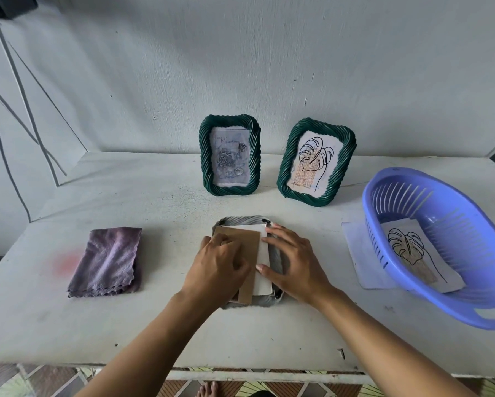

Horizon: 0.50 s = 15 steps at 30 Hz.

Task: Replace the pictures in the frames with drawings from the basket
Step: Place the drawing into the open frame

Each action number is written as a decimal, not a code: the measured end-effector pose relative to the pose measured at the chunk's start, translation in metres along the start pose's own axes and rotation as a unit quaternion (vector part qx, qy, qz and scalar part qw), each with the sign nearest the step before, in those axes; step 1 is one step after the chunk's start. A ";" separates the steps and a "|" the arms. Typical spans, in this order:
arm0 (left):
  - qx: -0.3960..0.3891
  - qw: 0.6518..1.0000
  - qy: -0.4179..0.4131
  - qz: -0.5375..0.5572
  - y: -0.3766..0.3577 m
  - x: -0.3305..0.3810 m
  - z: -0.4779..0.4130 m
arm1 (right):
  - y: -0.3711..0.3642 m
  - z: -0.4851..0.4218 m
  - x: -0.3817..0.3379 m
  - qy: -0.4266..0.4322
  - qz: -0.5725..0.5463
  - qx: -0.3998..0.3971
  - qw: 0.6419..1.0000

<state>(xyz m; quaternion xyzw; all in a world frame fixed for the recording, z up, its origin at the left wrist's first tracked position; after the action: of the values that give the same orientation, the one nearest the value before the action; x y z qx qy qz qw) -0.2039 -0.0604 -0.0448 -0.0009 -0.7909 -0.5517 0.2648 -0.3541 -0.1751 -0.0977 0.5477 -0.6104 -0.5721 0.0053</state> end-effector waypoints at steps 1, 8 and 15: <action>-0.002 1.000 0.002 -0.002 0.000 0.000 -0.001 | 0.000 0.000 0.000 0.000 0.000 0.000 1.000; -0.019 1.000 0.022 -0.003 -0.007 0.004 -0.009 | 0.000 -0.001 0.005 -0.009 -0.039 0.010 0.999; -0.019 0.999 0.027 -0.020 -0.011 0.008 -0.012 | 0.002 -0.001 0.003 -0.020 -0.047 0.008 0.999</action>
<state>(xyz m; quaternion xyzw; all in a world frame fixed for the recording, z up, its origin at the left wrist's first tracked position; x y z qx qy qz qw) -0.2095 -0.0780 -0.0482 0.0249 -0.7725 -0.5721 0.2744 -0.3564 -0.1786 -0.0980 0.5638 -0.5887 -0.5781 -0.0381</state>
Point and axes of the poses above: each hand's wrist, its own z-axis away from the middle knuckle, its own y-axis out of the back of the hand, x = y × z, the point moved 3 cm from there along -z, towards the middle knuckle, and after that the axes turned 9 degrees about x, right-handed, at the moved point
